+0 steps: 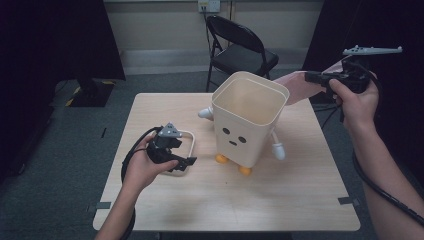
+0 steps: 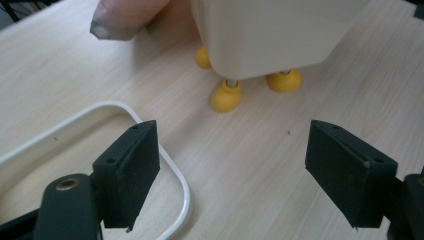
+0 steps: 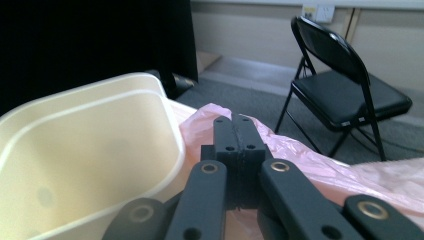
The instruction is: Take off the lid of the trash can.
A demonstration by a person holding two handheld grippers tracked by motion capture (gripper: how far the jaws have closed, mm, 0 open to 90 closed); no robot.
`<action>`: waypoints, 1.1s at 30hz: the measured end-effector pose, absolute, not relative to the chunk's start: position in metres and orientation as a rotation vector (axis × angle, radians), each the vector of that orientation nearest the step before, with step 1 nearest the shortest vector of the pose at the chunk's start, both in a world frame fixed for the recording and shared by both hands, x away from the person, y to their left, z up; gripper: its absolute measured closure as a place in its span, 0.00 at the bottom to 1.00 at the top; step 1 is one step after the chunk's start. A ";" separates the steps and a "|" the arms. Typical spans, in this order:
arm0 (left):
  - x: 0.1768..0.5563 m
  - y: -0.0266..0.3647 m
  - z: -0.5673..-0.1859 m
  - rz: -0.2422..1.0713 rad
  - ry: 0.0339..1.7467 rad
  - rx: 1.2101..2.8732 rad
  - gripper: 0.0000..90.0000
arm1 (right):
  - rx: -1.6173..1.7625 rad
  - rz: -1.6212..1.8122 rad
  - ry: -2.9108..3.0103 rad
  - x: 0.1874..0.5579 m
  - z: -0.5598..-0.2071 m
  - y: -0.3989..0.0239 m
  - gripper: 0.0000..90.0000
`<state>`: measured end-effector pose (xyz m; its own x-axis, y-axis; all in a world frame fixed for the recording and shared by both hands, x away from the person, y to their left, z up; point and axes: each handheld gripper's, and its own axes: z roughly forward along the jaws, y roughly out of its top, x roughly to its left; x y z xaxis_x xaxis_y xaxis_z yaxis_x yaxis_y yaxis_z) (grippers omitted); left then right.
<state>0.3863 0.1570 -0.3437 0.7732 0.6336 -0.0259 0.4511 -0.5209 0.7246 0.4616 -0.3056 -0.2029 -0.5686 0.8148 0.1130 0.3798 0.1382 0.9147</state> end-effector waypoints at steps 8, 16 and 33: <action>0.386 0.147 -0.305 0.376 0.748 2.192 0.23 | 1.029 1.540 1.994 0.445 -0.187 -0.281 1.00; 0.387 0.135 -0.266 0.427 0.700 2.181 0.23 | 0.883 1.567 2.140 0.427 -0.190 -0.232 1.00; 0.408 0.097 -0.200 0.540 0.573 2.189 0.24 | 0.744 1.620 2.318 0.422 -0.201 -0.169 1.00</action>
<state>0.4076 0.0968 -0.2002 0.8070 0.5595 0.1888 0.2215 -0.5832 0.7816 0.4216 -0.1688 -0.2010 -0.8486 0.5180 0.1076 0.2789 0.2652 0.9230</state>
